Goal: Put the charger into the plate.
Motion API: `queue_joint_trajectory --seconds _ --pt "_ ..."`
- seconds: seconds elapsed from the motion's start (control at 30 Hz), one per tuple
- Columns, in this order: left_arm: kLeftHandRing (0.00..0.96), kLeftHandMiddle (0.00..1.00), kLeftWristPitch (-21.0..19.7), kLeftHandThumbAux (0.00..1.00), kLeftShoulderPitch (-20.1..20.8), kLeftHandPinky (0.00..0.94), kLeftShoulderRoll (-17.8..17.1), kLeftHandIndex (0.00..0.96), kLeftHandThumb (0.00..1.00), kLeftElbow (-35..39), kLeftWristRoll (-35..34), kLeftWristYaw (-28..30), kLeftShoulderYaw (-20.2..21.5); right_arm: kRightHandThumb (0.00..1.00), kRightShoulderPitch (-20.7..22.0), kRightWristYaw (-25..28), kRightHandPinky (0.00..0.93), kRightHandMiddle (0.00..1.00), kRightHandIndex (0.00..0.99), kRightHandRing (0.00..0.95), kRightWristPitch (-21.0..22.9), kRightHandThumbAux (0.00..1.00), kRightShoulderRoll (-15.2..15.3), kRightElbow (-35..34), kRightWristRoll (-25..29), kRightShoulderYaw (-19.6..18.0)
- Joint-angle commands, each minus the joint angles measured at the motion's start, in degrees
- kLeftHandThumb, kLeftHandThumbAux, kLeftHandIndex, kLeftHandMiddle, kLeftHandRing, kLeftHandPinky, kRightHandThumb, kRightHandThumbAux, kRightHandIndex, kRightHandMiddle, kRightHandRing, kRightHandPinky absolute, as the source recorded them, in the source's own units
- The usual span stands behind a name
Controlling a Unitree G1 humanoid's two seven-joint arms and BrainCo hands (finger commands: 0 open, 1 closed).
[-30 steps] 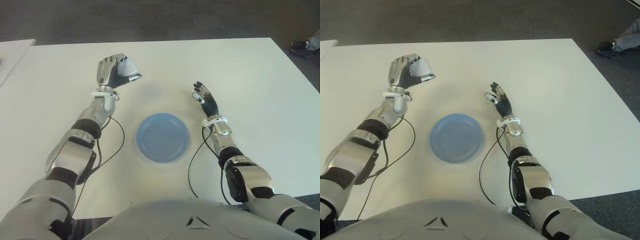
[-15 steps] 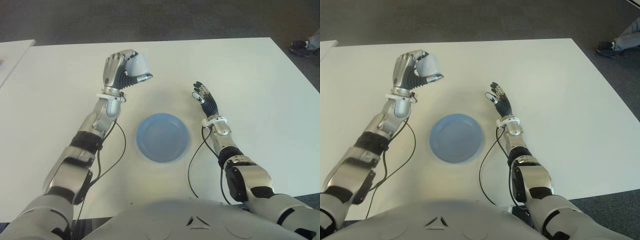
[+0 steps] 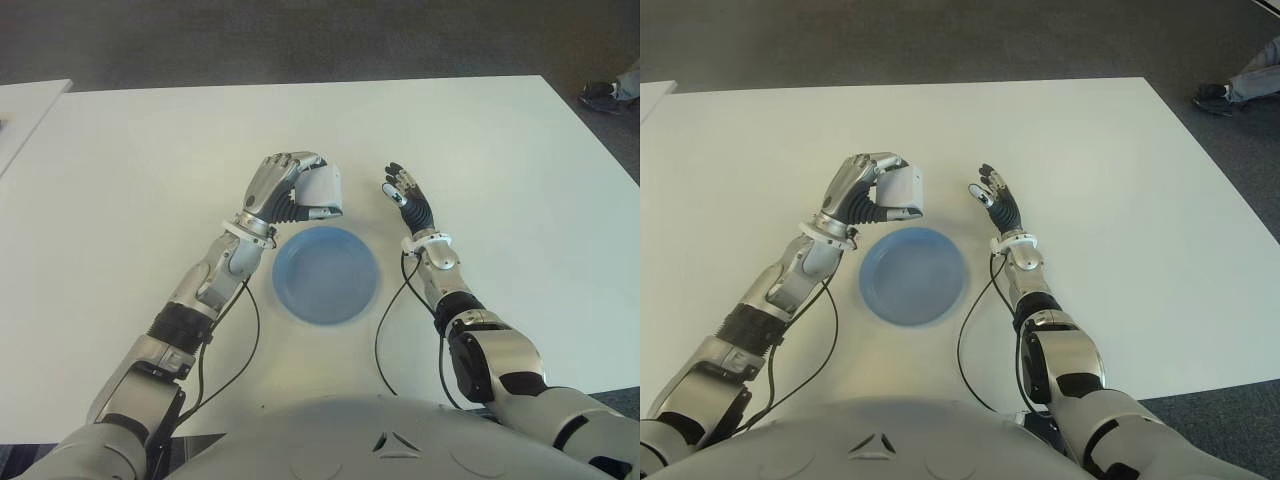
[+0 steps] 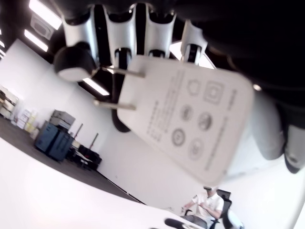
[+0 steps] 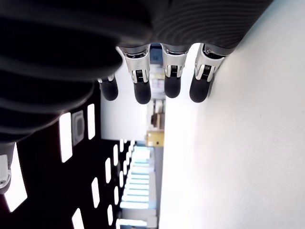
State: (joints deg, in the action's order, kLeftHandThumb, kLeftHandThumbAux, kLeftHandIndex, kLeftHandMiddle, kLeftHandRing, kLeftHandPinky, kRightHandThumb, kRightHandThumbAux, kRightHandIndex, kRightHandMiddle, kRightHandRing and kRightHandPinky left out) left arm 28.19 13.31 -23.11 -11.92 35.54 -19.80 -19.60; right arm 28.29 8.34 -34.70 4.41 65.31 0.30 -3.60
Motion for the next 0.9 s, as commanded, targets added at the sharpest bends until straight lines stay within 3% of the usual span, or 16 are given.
queue_joint_trajectory --seconds 0.03,0.33,0.7,0.9 --pt "0.851 0.855 3.9 0.695 -1.1 0.868 -1.42 0.444 0.736 -2.14 0.81 1.11 -0.34 0.0 -3.53 -0.11 0.0 0.098 0.02 0.043 6.14 0.439 -0.84 3.68 -0.76 0.4" --pt "0.855 0.86 9.56 0.696 -1.06 0.872 -1.05 0.443 0.738 -5.88 1.97 0.44 -0.8 0.0 -3.3 0.05 0.0 0.093 0.02 0.04 6.61 0.438 -0.89 3.78 -0.72 0.45" --pt "0.848 0.854 10.5 0.697 -4.34 0.856 0.03 0.443 0.743 -5.99 3.7 0.85 -2.21 0.0 -3.08 0.12 0.0 0.086 0.017 0.035 7.11 0.44 -0.92 3.83 -0.85 0.65" --pt "0.848 0.853 9.9 0.697 -4.94 0.858 -0.27 0.442 0.745 -6.59 2.54 4.61 -2.69 0.0 -3.03 0.11 0.0 0.089 0.017 0.038 7.15 0.441 -1.02 3.74 -0.89 0.7"
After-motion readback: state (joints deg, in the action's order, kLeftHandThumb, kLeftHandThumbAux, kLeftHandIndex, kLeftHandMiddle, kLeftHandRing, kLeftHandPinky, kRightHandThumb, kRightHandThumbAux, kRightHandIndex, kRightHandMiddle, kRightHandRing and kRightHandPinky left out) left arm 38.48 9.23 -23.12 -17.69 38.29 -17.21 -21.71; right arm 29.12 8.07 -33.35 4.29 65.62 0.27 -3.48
